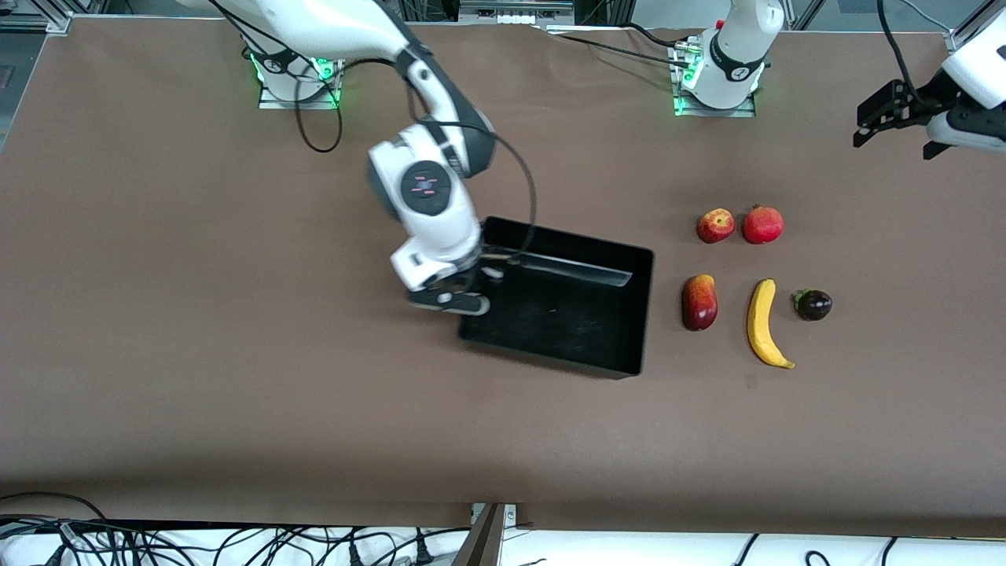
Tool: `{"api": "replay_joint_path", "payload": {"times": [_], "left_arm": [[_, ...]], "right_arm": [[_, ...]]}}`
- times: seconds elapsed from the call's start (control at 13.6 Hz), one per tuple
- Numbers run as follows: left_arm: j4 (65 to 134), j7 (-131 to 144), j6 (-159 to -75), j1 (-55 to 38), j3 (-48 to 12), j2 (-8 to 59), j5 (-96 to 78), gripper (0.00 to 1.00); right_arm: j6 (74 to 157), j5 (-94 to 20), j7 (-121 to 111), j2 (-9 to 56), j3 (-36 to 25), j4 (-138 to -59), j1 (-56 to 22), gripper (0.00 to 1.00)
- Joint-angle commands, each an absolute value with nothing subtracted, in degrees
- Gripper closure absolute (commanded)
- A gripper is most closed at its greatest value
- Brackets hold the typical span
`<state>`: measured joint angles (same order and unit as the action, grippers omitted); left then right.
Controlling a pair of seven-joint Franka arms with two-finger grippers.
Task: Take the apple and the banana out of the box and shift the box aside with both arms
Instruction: 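Grip the tray rim with the right gripper and drag it away from the fruits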
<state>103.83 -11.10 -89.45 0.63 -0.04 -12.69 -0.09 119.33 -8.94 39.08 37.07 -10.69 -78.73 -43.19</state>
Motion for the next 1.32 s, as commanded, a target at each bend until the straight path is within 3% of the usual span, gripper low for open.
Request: {"api": "replay_joint_path", "payload": {"times": [0.0,0.29,0.51,0.73,1.03,1.25], "left_arm": [[101.2,-9.8,-87.2,0.5,-0.3,-11.9,1.4,0.0],[100.9,-7.3,-84.7,0.5,-0.5,-12.0,1.4,0.0],[100.8,-6.1,-83.2,0.5,-0.6,-12.1,1.4,0.0],[98.4,-6.0,-83.3,0.5,-0.8,-11.7,1.5,0.0],[94.6,-5.9,-83.5,0.8,-0.5,-9.1,1.4,0.0],[94.0,-6.0,-84.0,1.0,-0.7,-8.8,2.4,0.0]], "right_arm": [[114.5,-10.1,27.2,30.3,-13.0,-84.2,-39.1,1.0],[112.6,-16.7,0.9,23.4,-16.4,-95.6,-26.6,1.0],[112.7,-16.4,-12.6,26.2,-24.1,-97.6,-23.6,1.0],[113.8,-16.4,-17.8,28.6,-24.4,-99.3,-19.3,1.0],[130.2,-16.4,-17.9,23.6,-24.2,-114.4,-19.8,1.0],[130.0,-16.5,-18.0,23.1,-24.3,-114.9,-19.8,1.0]]}}
